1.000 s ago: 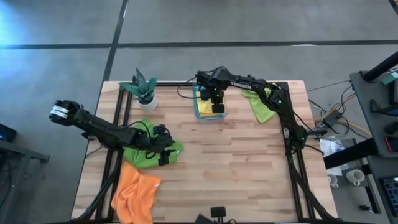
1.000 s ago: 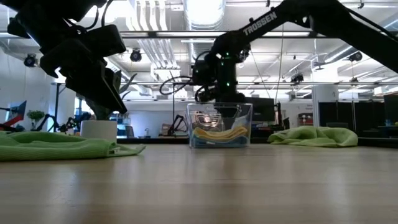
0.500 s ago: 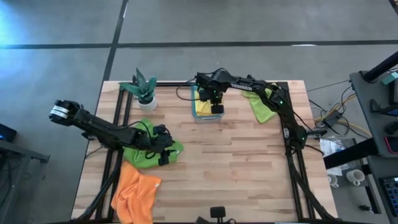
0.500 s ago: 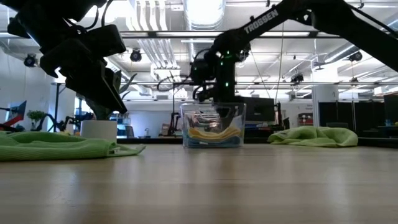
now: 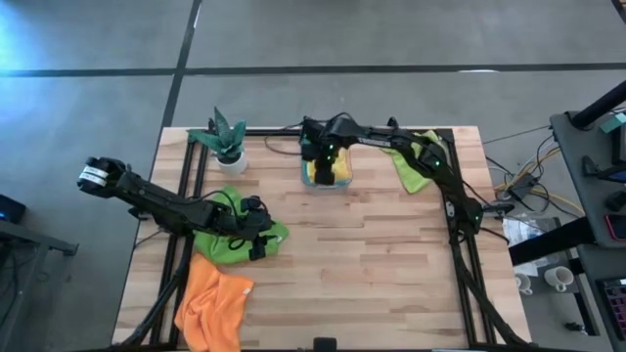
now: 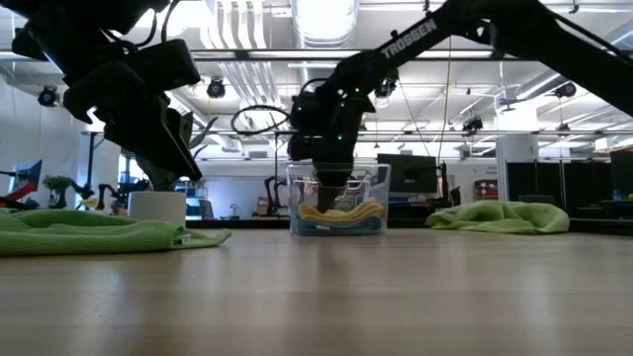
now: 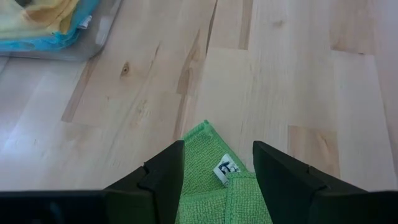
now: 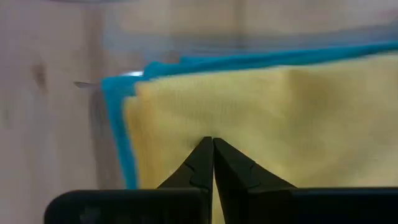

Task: Fold microfiber towels
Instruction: Stack the yellow microfiber cloth on top on the blue microfiber cloth into the bin, then fold the light green microfiber cloth

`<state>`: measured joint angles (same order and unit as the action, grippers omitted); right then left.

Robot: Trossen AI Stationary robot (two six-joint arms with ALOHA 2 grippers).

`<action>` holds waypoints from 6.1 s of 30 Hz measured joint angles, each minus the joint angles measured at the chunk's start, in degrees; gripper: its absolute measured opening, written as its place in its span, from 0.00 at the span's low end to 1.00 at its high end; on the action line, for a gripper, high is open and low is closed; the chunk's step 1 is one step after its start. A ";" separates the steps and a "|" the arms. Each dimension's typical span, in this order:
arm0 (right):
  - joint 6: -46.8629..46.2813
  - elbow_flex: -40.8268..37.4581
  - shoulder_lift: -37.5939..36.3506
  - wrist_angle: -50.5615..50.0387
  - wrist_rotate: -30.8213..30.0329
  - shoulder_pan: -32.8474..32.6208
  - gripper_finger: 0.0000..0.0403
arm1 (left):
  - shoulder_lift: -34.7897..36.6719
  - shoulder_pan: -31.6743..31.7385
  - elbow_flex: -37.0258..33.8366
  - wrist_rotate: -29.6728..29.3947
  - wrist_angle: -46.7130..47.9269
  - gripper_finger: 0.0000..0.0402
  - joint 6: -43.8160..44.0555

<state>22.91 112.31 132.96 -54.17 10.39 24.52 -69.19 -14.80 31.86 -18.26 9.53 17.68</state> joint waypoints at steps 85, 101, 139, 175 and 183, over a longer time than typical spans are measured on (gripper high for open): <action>-50.86 -71.49 -46.10 5.90 -21.97 6.54 0.18 | 0.00 0.17 0.37 -1.53 0.03 0.44 -0.19; -45.34 -65.68 -59.14 -1.39 -8.08 -7.22 0.02 | -0.75 0.15 2.37 -1.48 -16.41 0.44 -2.79; -85.68 -68.63 -63.20 11.50 -6.50 -68.88 0.02 | -49.09 -5.96 52.13 -13.60 6.69 0.44 -81.62; -83.93 -68.61 -63.23 11.15 -9.22 -68.88 0.02 | -57.68 -7.39 51.19 -18.25 -11.95 0.44 -86.33; -83.75 -68.61 -63.23 11.18 -9.22 -68.88 0.02 | -57.11 -7.16 51.62 -20.00 -3.71 0.44 -89.23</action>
<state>-60.84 43.70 69.73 -42.99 1.17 -44.36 -126.30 -21.96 83.48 -38.26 5.82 -71.55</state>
